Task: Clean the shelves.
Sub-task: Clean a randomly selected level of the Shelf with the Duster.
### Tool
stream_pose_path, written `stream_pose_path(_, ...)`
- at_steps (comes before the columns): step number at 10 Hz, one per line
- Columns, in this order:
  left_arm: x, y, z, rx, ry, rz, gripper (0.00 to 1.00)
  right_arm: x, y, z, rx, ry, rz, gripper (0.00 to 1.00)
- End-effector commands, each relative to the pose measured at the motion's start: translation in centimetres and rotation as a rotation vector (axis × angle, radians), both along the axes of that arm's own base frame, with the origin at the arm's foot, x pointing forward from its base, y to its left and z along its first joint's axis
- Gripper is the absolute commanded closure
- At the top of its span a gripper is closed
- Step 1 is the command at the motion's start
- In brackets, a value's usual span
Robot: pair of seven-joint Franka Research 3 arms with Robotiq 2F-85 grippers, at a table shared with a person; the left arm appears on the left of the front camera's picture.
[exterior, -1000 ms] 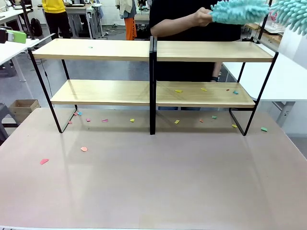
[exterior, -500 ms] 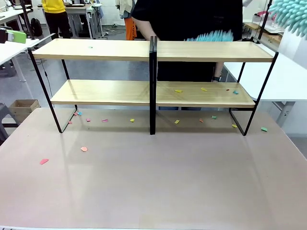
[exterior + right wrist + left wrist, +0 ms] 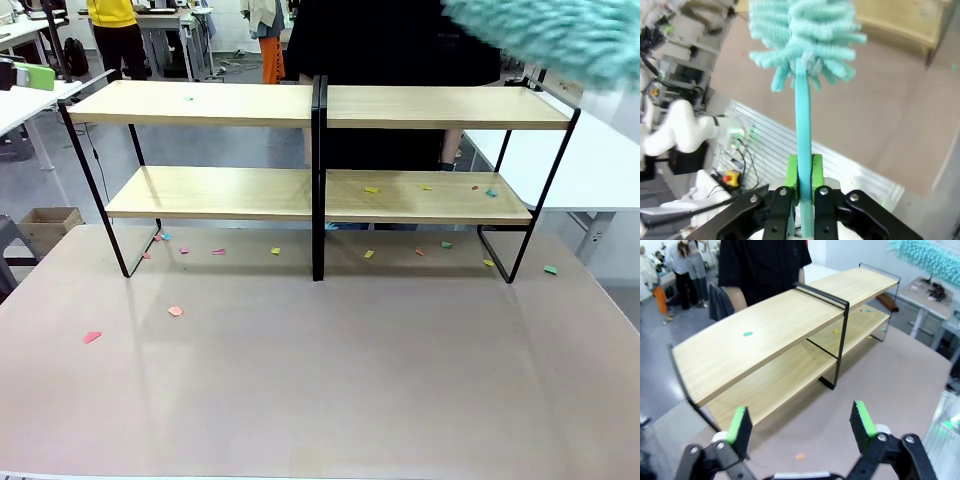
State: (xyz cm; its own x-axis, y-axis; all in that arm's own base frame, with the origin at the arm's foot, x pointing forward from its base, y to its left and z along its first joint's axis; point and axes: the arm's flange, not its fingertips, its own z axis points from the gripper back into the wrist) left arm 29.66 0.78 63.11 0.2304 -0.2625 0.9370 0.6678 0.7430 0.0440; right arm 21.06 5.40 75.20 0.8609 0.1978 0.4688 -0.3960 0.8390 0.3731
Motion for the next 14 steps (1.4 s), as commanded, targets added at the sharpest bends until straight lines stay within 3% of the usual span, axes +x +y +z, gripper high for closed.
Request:
stream_pose_path(1,0.2,0.0,-0.1,-0.007,0.000,-0.004,0.00,6.2,6.1,3.5,-0.014,-0.086,0.093,0.88)
stream_pose_path(2,0.2,0.0,-0.1,-0.007,0.000,-0.004,0.00,8.6,11.5,3.8,-0.056,-0.069,0.148,0.88)
stream_pose_path(4,0.2,0.0,-0.1,-0.007,0.000,-0.004,0.00,10.2,20.4,1.7,-0.129,-0.010,0.318,0.88)
stream_pose_path(5,0.2,0.0,-0.1,-0.007,0.000,-0.004,0.00,8.7,19.8,1.6,-0.153,-0.024,0.292,0.88)
stream_pose_path(6,0.2,0.0,-0.1,-0.007,0.000,-0.004,0.00,9.4,19.2,0.9,-0.081,-0.032,0.283,0.88)
stream_pose_path(7,0.2,0.0,-0.1,-0.007,0.000,-0.004,0.00,9.7,21.9,0.2,-0.114,-0.015,0.327,0.88)
stream_pose_path(8,0.2,0.0,-0.1,-0.007,0.000,-0.004,0.00,11.3,23.5,-0.5,-0.204,-0.005,0.306,0.88)
stream_pose_path(12,0.2,0.0,-0.1,-0.007,0.000,-0.004,0.00,21.1,31.4,-2.7,-0.248,-0.041,0.342,0.88)
stream_pose_path(14,0.2,0.0,-0.1,-0.007,0.000,-0.004,0.00,24.0,32.4,-3.9,-0.269,-0.083,0.275,0.88)
